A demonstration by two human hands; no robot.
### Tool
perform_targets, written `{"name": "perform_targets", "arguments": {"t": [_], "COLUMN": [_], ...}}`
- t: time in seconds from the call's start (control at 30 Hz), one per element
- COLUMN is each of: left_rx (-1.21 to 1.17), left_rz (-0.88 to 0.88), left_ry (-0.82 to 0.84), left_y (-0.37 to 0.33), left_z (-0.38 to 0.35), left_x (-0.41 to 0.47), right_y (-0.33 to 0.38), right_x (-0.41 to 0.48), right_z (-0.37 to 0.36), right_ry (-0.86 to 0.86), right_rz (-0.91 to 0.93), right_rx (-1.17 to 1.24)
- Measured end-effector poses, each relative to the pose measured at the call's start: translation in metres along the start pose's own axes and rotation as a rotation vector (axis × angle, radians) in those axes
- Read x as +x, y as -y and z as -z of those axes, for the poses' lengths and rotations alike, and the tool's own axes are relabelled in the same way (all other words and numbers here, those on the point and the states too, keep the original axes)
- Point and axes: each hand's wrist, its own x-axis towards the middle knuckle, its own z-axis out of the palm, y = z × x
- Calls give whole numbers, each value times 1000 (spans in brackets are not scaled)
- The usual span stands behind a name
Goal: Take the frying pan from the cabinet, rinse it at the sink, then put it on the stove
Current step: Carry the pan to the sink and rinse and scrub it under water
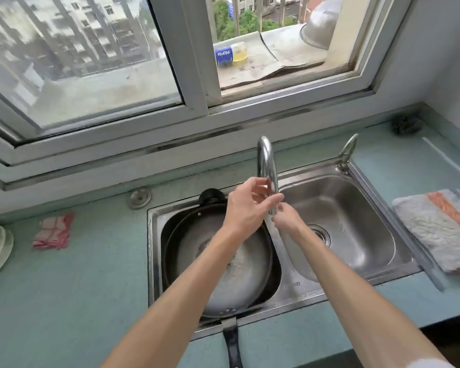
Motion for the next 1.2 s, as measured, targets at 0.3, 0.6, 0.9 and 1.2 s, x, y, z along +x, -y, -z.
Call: {"name": "perform_targets", "arguments": {"t": [0.3, 0.6, 0.9, 1.2], "left_rx": [136, 183, 221, 49], "left_rz": [-7, -24, -35, 9], "left_ry": [-2, -22, -38, -123], "left_y": [-2, -2, 4, 21], "left_z": [-5, -3, 12, 17], "left_x": [10, 7, 3, -17], "right_y": [14, 30, 12, -12], "right_x": [20, 22, 33, 1], "right_z": [20, 34, 25, 6], "right_ry": [105, 142, 119, 144], "right_rz": [-129, -89, -76, -97], "right_rx": [320, 348, 388, 355]}}
